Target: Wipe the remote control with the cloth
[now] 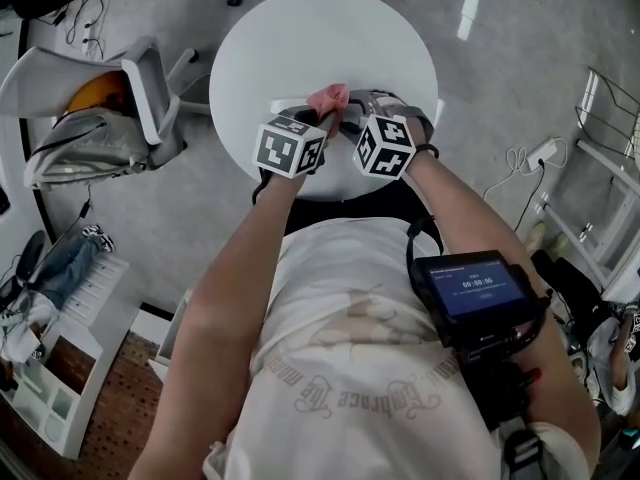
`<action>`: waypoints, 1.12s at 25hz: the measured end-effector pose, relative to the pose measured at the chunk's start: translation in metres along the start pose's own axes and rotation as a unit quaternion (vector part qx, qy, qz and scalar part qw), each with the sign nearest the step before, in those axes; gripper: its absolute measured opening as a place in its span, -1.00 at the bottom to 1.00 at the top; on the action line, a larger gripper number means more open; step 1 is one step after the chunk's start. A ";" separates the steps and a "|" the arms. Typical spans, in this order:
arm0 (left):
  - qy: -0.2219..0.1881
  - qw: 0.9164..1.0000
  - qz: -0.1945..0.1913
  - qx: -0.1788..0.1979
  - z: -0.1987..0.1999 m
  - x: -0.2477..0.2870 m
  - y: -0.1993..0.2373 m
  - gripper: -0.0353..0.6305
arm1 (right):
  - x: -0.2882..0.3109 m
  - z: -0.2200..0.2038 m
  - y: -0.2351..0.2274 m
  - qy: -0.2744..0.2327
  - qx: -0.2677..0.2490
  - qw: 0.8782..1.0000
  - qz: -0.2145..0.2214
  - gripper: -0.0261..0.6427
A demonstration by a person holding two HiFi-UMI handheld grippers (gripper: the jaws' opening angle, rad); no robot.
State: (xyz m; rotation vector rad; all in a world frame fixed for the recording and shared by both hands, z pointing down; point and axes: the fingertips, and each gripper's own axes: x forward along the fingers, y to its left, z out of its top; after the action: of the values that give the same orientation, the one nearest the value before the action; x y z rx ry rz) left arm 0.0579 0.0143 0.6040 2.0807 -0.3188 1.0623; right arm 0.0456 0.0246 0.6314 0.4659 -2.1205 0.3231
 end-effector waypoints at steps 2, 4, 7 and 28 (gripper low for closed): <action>-0.024 0.999 -0.039 -0.025 0.008 0.001 -0.010 -0.83 | -0.001 0.003 -0.003 -0.005 0.006 1.000 -0.003 -0.32; -0.046 0.995 -0.076 -0.054 0.013 0.002 -0.014 -0.83 | -0.002 0.004 -0.006 -0.008 0.010 1.000 -0.004 -0.32; -0.046 0.993 -0.077 -0.070 0.007 0.000 -0.004 -0.83 | -0.001 0.004 -0.003 -0.006 0.005 1.000 0.001 -0.32; -0.033 0.989 0.104 -0.098 -0.043 -0.062 0.111 -0.83 | -0.004 -0.012 -0.004 0.008 0.016 1.000 -0.002 -0.32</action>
State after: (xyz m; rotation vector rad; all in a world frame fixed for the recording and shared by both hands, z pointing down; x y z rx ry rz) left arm -0.0635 -0.0367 0.6290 1.9397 -0.6592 1.0381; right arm 0.0585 0.0264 0.6348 0.4843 -2.1017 0.3575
